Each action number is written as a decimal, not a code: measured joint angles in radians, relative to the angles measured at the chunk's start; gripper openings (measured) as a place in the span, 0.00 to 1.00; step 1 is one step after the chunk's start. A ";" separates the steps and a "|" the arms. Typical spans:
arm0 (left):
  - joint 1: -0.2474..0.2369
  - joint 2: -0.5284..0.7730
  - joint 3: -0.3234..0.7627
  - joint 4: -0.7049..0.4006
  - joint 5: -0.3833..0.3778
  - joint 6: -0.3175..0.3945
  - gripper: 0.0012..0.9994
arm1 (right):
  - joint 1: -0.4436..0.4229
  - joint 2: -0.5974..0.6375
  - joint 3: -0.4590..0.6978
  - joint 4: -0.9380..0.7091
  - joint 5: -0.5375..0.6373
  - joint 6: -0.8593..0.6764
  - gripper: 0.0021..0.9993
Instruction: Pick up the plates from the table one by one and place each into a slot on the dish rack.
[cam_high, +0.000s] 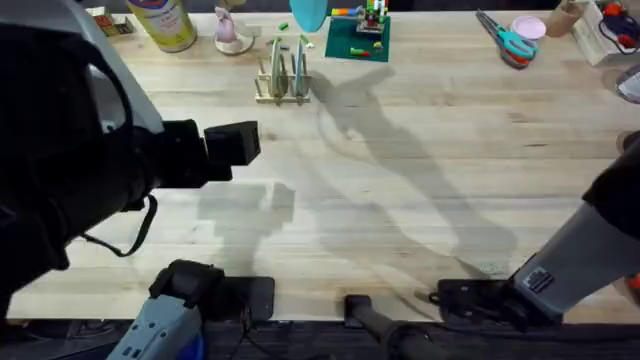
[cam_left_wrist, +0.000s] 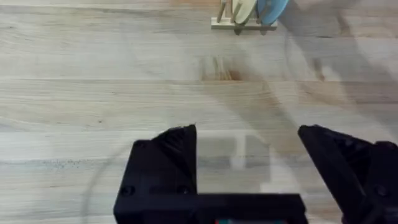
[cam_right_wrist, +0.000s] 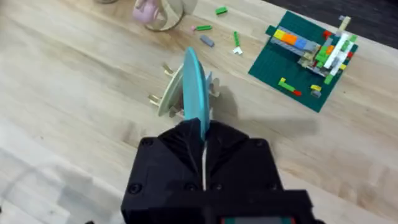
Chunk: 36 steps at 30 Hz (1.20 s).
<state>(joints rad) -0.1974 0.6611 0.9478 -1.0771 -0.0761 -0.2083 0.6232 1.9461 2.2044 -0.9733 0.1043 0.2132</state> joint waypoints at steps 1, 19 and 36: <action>0.000 0.000 0.000 0.000 0.000 0.000 0.99 | 0.006 0.000 0.000 0.000 0.013 0.013 0.03; 0.000 0.000 0.000 0.000 0.000 0.000 0.99 | 0.117 0.037 0.007 0.038 0.310 0.252 0.03; 0.000 0.000 0.000 0.000 -0.002 0.000 0.99 | 0.162 0.146 0.007 0.059 0.415 0.365 0.03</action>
<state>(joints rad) -0.1974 0.6612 0.9478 -1.0771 -0.0784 -0.2081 0.7853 2.0918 2.2116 -0.9143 0.5190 0.5780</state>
